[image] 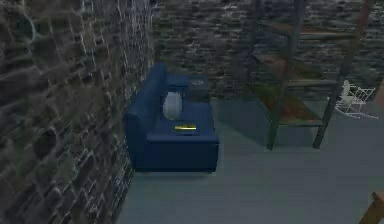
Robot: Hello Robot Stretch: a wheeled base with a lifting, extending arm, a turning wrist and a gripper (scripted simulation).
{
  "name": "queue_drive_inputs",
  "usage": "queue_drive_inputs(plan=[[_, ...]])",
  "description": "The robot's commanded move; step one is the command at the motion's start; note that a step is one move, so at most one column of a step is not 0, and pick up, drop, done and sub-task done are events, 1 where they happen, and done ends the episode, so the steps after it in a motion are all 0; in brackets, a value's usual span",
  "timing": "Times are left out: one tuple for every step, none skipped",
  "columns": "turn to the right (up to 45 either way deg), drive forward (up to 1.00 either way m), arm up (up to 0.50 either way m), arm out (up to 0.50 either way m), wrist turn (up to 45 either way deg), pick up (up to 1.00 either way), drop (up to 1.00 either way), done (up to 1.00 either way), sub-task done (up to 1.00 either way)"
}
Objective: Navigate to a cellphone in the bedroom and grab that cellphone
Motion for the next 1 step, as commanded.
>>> queue_drive_inputs(plan=[[18.0, 0.0, 0.0, 0.0, 0.0, 0.0, 0.0, 0.0, 0.0]])
